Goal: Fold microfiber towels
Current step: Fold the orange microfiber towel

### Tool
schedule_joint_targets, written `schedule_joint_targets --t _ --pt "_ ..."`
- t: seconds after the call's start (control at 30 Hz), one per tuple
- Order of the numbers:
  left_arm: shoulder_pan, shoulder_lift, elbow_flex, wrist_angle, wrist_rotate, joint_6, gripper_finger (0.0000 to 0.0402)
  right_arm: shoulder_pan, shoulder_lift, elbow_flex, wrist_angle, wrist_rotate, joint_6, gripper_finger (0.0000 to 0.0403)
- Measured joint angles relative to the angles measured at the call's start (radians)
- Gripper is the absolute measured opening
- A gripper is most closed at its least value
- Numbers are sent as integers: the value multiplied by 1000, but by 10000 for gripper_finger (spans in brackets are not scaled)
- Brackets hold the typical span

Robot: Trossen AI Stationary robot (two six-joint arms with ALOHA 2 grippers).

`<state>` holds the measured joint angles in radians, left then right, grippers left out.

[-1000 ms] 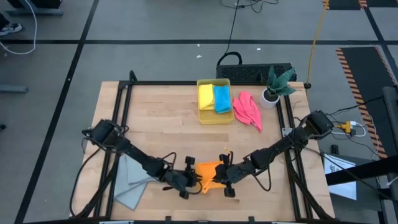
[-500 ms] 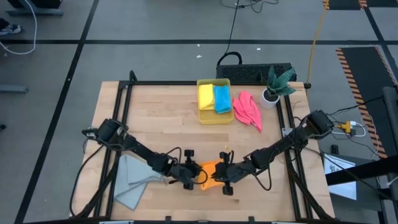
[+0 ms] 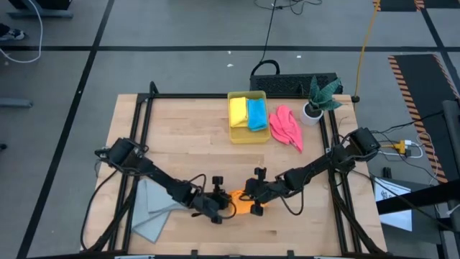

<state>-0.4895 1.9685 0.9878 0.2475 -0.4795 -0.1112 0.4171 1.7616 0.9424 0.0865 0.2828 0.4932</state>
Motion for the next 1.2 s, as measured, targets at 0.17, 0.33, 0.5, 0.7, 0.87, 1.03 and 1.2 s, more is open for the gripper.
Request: schedule_joint_targets --t 0.17,0.33,0.5,0.7,0.87,1.03,1.2 --pt "-38 -65 0 -103 -104 -35 51 1 -1 0 13 -26 -5 4" --pt "-57 -99 1 -47 -109 -33 51 1 -1 0 13 -26 -8 4" --pt "-76 -99 1 94 -11 43 51 1 -1 0 5 -25 -8 4" --pt "-90 -99 1 171 35 84 51 -3 -1 0 14 -25 -8 4" --pt "-69 -70 1 172 63 34 51 -6 -1 0 38 -24 -24 4" --pt "-47 -50 1 141 78 -41 51 -5 -1 0 59 -25 -38 4" --pt "-41 -50 1 65 30 -106 51 -5 -1 0 50 -25 -41 4"
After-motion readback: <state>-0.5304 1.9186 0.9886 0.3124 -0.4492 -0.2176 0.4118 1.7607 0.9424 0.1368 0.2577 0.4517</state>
